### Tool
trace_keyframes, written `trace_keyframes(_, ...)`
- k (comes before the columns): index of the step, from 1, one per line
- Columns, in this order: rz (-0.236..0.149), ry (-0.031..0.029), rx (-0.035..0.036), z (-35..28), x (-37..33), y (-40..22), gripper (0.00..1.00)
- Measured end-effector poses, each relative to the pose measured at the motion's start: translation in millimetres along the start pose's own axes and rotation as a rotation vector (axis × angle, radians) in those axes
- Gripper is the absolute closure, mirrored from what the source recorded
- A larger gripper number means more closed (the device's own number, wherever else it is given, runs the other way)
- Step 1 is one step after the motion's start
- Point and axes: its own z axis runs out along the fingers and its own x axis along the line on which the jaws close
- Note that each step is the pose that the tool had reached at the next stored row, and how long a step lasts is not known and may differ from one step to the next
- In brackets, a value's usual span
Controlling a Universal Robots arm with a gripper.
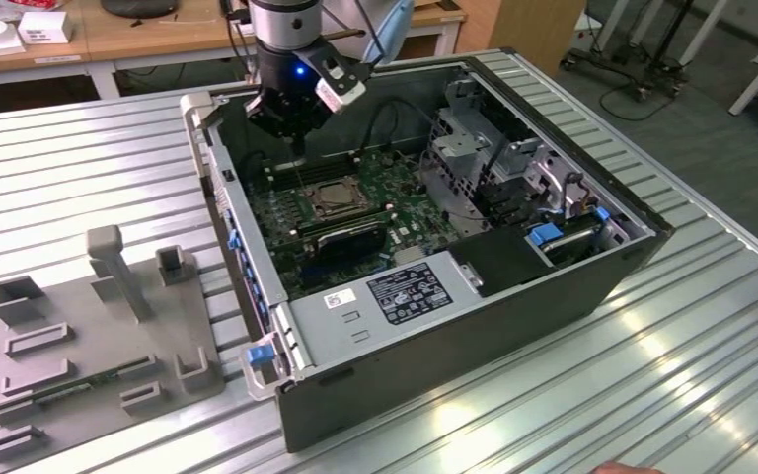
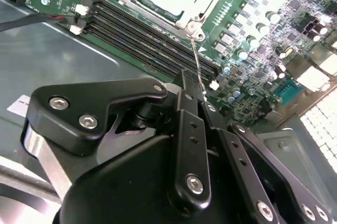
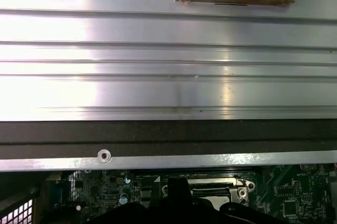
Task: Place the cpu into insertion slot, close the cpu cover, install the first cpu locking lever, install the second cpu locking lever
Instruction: 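Install the first cpu locking lever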
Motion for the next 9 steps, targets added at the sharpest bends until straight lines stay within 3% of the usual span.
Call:
trace_keyframes(2,0.000,0.0003,0.0003,-1.2,-0.1,0.1,0.89)
trace_keyframes(6,0.000,0.0001,0.0001,-11.4,-0.9,1.3,0.89)
trace_keyframes(9,0.000,0.0000,-0.0001,-13.1,-1.1,1.5,0.89)
